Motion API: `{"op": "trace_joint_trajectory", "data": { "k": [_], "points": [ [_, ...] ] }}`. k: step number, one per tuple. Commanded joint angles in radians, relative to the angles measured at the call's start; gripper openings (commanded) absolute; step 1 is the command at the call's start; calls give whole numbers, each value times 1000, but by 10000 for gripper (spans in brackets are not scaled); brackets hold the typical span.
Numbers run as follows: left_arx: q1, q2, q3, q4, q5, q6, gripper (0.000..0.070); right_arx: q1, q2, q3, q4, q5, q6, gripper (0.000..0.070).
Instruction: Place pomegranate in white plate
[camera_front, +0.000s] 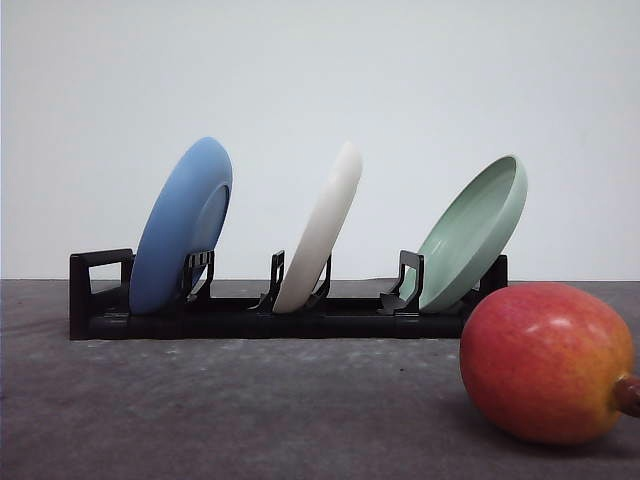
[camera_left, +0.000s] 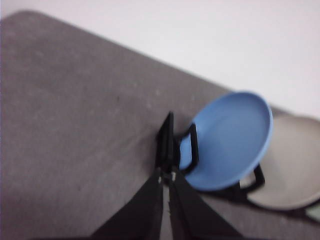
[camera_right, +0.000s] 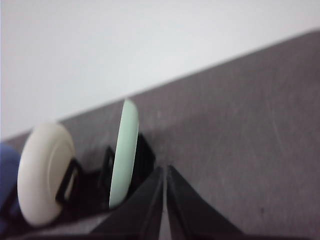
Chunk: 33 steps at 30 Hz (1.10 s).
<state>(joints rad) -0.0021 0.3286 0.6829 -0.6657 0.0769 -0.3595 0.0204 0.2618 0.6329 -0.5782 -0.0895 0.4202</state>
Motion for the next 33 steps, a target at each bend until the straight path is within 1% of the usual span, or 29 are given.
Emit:
{"op": "trace_joint_trajectory", "data": {
  "k": [1,4,10,14,17,20,22,25,29,30,31,32,33],
  "points": [
    [2,40,47,-36,19,49,3,3,40,31,-26,-24,-31,9],
    [-1,103,100,-96,49,93,3,3,103,57,-52,-80,-88,9],
    [-54,192,148,-147,55,150,3,7,208,63,-51,-201,-167,9],
    [-135,231,148,-148,53,185,3,75,248,63,-43,-190,-188,9],
    [-207,258,149,-146,51,207,3,161,255,63,-30,-160,-216,9],
    [-269,282,151,-146,51,249,3,243,260,63,-24,-145,-247,10],
    [-302,295,156,-147,52,283,3,281,260,63,-24,-145,-255,10],
    [-334,309,166,-148,52,318,3,308,260,63,-24,-146,-256,10],
    [-350,319,175,-142,56,327,8,311,260,63,-24,-147,-257,17],
    [-352,319,175,-134,64,329,73,311,260,63,-24,-147,-257,82],
    [-352,319,175,-126,74,330,159,311,260,63,-24,-147,-256,157],
    [-352,319,175,-118,86,330,261,311,260,63,-24,-146,-256,237],
    [-352,319,175,-110,95,330,351,311,260,63,-24,-147,-256,304]
  ]
}}
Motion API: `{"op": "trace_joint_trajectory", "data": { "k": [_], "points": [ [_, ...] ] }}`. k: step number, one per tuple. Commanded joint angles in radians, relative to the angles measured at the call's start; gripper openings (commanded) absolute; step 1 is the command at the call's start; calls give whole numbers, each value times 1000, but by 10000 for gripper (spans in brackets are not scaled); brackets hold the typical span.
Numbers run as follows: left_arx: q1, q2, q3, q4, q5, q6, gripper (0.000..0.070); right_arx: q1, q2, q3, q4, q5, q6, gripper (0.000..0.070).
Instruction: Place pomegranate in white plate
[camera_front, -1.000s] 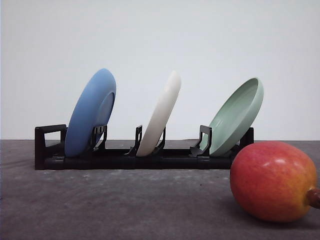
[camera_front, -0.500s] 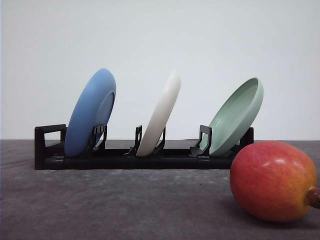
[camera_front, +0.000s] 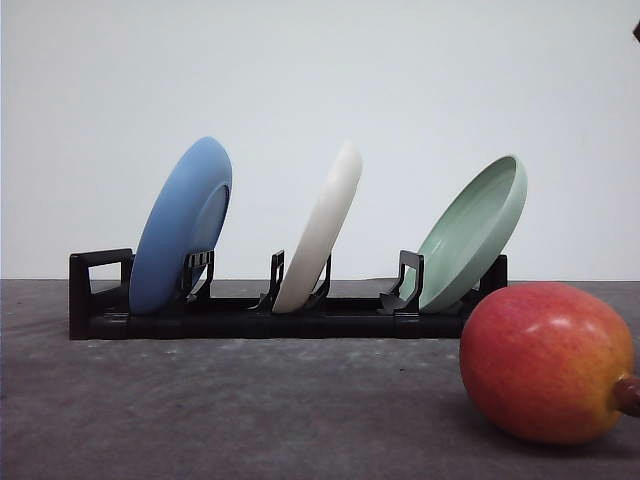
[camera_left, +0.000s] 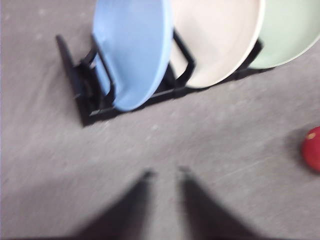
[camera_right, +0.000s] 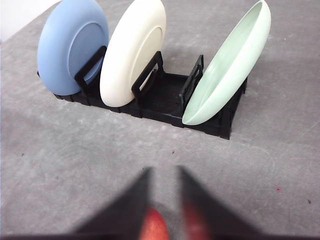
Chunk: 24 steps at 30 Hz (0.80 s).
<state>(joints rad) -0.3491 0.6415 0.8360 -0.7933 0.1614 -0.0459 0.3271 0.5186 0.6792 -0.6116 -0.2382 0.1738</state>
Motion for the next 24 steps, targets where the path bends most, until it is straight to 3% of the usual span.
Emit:
{"op": "trace_joint_trajectory", "data": {
  "k": [1,8,14,24],
  "points": [
    [-5,6,22,24,21,16,392,5,3,17,9,2,-9,340],
    [-22,25,22,83,81,17,393,5,2,16,21,2,-2,353],
    [-106,108,22,176,82,43,389,5,2,17,52,2,3,353],
    [-289,363,22,490,-29,95,387,5,2,17,64,3,2,352]
  ]
}}
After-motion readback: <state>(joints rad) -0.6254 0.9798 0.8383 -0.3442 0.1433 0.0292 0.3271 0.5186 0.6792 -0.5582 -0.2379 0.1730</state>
